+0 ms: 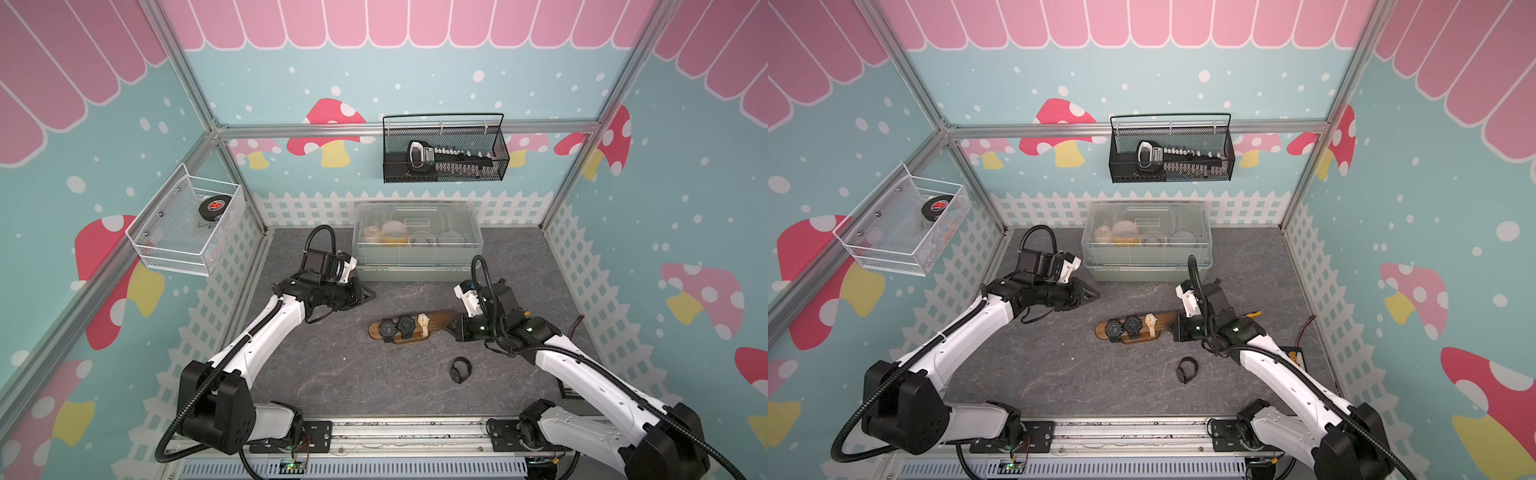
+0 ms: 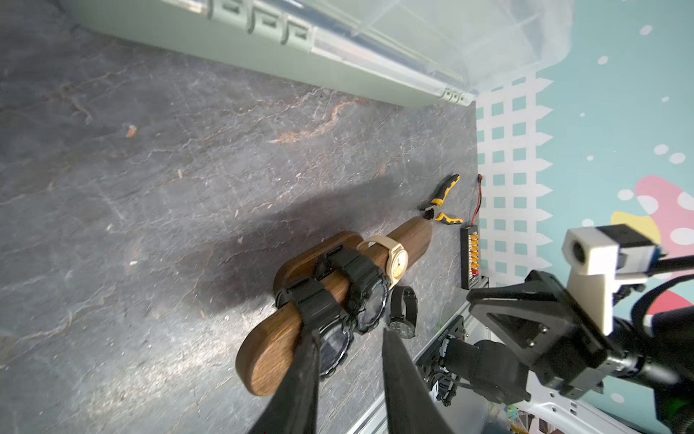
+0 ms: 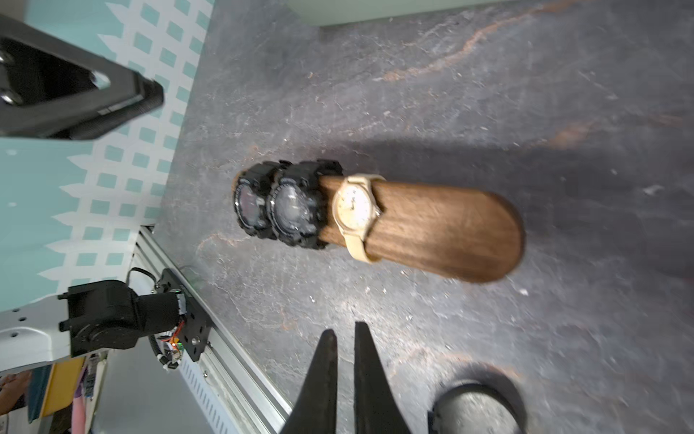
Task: Place watch on stand
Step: Place the watch on the stand, then pick up the watch at the center of the board.
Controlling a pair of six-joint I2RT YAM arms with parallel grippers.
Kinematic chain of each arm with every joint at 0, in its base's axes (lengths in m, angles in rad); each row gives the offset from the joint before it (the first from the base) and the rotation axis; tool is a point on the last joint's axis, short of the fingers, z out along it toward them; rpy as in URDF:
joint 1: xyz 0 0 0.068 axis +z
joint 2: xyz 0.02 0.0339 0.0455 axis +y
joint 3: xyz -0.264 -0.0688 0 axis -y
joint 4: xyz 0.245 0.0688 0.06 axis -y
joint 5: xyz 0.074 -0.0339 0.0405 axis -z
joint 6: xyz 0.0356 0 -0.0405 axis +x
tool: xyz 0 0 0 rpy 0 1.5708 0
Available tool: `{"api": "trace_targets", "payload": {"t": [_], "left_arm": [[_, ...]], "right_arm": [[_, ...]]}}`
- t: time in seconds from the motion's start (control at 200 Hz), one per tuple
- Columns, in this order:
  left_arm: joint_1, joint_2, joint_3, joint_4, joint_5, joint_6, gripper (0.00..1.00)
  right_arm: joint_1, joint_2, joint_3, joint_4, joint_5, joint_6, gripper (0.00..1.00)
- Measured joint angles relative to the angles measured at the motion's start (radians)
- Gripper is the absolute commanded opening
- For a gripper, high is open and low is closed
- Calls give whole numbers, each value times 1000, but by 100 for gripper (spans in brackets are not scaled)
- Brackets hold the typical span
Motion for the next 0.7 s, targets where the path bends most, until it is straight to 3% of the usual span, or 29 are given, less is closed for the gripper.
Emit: {"api": "trace_targets", "payload": {"t": [0.291,0.702], "left_arm": [[0,68,6,94,17,-54,30],[-81,123,153,140,-2,-71,30]], "right_arm": [[0,-182,-103,-178,74,56,16],[28,-212,-210,-248,68,118,21]]}}
